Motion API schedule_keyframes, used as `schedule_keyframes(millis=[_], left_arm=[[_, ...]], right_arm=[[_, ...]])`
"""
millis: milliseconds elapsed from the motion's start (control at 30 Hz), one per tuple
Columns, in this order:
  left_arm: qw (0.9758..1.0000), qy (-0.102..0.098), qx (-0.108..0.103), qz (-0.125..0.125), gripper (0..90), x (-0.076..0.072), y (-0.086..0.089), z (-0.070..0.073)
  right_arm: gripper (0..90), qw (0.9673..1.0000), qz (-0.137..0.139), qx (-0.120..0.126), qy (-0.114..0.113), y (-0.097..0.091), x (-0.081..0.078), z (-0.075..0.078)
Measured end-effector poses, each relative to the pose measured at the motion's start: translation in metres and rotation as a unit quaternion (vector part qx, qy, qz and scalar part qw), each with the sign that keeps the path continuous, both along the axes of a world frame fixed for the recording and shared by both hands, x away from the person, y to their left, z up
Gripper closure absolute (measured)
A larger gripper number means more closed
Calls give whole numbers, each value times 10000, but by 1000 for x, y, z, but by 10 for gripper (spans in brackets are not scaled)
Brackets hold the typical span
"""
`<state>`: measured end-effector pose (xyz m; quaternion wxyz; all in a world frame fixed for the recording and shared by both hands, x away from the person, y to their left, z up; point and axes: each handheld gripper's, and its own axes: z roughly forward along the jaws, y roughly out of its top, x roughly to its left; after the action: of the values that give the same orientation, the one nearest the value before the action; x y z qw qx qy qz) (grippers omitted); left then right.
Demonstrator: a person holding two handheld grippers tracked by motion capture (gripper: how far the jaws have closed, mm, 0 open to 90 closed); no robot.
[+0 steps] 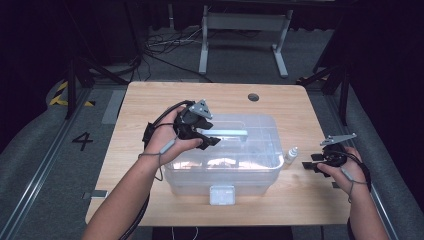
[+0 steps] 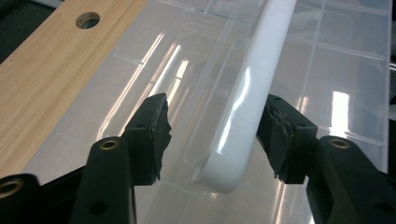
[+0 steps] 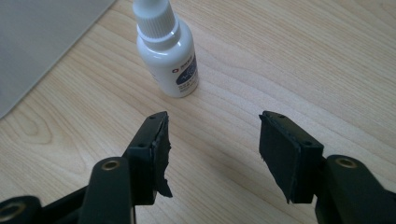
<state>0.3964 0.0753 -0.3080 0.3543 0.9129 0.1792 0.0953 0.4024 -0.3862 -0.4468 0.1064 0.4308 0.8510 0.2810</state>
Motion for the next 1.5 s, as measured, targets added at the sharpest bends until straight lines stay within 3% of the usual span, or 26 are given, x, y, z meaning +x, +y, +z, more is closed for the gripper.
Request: schedule_keyframes(millis=[233, 400, 667, 733, 833, 933, 1267, 1500], left_arm=[[9995, -154, 191, -217, 718, -2, -5, -2], [9989, -275, 328, -186, 729, -4, -7, 0], [9989, -225, 381, -137, 733, -3, -8, 2], [9989, -223, 397, -134, 735, -3, -9, 2], [9985, -197, 491, -134, 736, -2, -10, 4], [9985, -167, 511, -130, 737, 0, -10, 6], [9982, -176, 570, -114, 742, 6, -11, 14], [9978, -110, 650, -116, 743, 14, -12, 22]], right_arm=[[496, 9999, 23, 160, -45, 0, -2, 4], [533, 9994, 79, 343, -52, 0, -3, 6], [546, 9988, 209, 272, -340, 1, -8, 16], [554, 9993, 164, 299, -162, 2, -12, 22], [662, 9989, 261, 234, -311, 5, -18, 31], [698, 9970, 420, 433, -486, 9, -26, 41], [741, 9906, 794, 657, -897, 19, -49, 65], [768, 9837, 1108, 852, -1133, 31, -62, 81]])
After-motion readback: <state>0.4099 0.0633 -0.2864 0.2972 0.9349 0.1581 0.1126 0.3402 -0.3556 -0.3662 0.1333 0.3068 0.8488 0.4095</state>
